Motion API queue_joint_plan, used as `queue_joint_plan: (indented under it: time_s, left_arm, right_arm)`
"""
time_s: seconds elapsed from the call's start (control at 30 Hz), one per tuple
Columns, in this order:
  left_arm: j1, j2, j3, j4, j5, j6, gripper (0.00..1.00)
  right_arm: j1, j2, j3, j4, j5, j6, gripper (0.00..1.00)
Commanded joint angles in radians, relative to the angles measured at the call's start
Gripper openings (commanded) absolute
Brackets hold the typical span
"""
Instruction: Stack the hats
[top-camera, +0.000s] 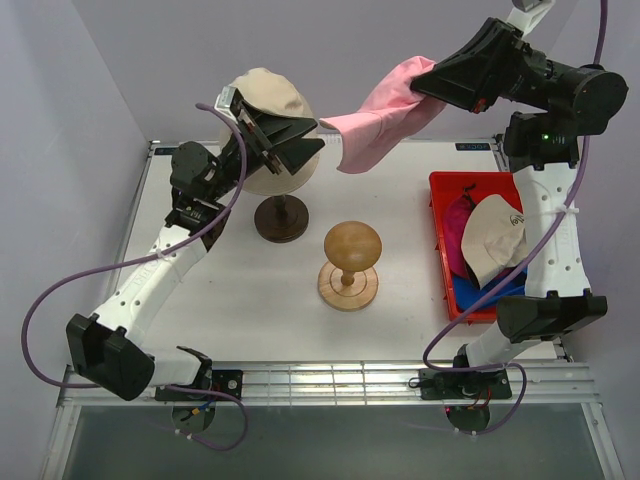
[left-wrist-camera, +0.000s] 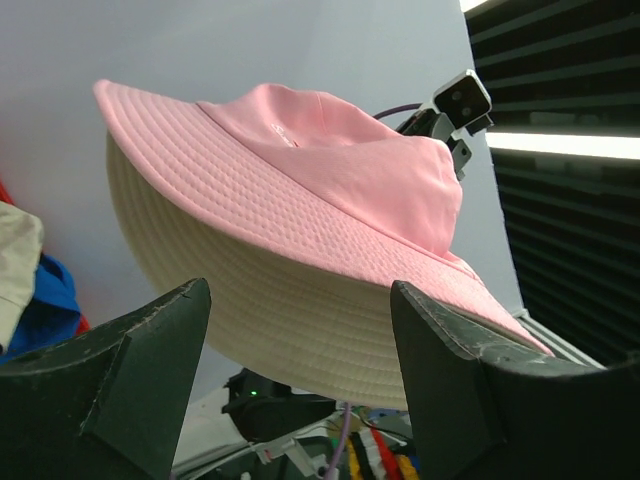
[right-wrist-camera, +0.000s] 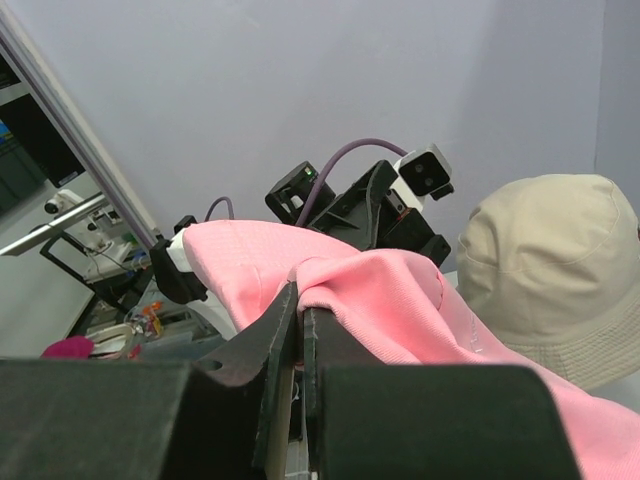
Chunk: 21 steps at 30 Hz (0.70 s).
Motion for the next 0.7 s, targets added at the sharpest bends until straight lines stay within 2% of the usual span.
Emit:
queue_joint_plan:
  time_s: [0.0,0.4,0.67]
  left_arm:
    - [-0.031,-0.027,-0.024,0.105,-0.035,-0.112,0.83]
    - [-0.063,0.003,-0.007,0.17,-0.079,-0.155,0.83]
    - [-0.071,-0.023,-0.05,0.184,-0.101,-0.167,0.83]
  right_arm:
    - [0.008,-0.05,-0.009,0.042,-0.001,-0.021,0.08]
    - [0.033,-0.077,-0.061,0.054,-0.013,-0.045,0.08]
    - [0.04,-0.085,-0.08,0.057,-0.013,-0.053,0.08]
